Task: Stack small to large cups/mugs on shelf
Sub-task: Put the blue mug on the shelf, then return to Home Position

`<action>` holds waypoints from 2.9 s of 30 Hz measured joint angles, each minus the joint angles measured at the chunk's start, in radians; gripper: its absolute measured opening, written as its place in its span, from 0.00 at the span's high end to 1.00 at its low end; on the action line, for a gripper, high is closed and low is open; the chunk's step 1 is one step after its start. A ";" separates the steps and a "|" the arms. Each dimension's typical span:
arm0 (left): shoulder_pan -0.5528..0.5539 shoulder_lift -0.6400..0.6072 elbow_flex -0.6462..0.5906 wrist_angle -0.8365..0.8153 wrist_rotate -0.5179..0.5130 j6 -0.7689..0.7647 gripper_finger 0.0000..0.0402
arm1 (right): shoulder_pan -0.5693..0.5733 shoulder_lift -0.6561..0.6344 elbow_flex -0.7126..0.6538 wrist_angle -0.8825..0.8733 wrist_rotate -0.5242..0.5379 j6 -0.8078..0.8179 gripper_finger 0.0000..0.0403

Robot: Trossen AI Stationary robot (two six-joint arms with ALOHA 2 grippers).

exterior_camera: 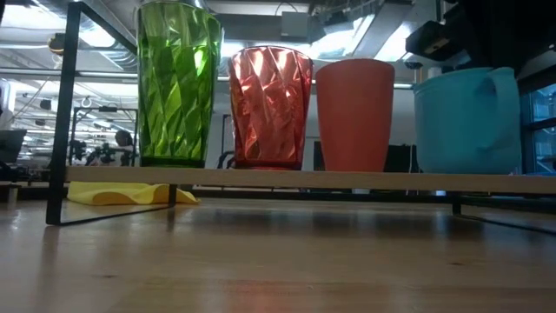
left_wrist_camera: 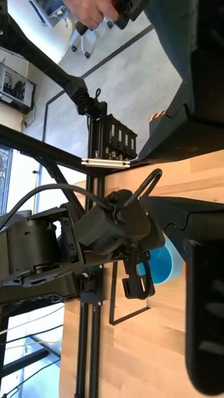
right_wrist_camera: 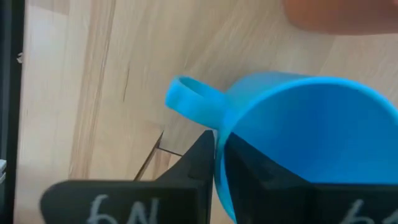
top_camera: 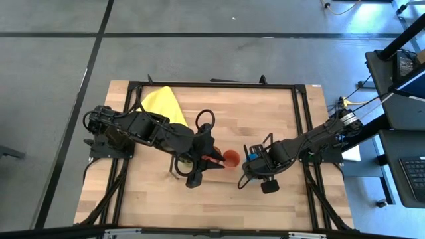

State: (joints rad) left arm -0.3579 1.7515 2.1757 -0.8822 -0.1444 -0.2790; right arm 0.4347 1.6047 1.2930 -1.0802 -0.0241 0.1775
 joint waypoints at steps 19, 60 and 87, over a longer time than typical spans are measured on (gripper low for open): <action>0.019 0.000 0.000 -0.024 0.000 0.000 0.77 | -0.001 0.000 0.000 -0.005 0.007 -0.085 0.90; 0.017 0.000 0.000 0.015 -0.013 0.011 0.77 | -0.001 -0.019 0.523 -0.058 0.307 -0.024 0.90; -0.165 -0.134 -0.096 0.228 0.240 0.115 0.77 | 0.147 -0.027 0.760 0.239 -0.160 0.081 0.90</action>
State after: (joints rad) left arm -0.5228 1.6171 2.0797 -0.6538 0.0956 -0.1643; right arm 0.5813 1.5777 2.0532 -0.8413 -0.1838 0.2583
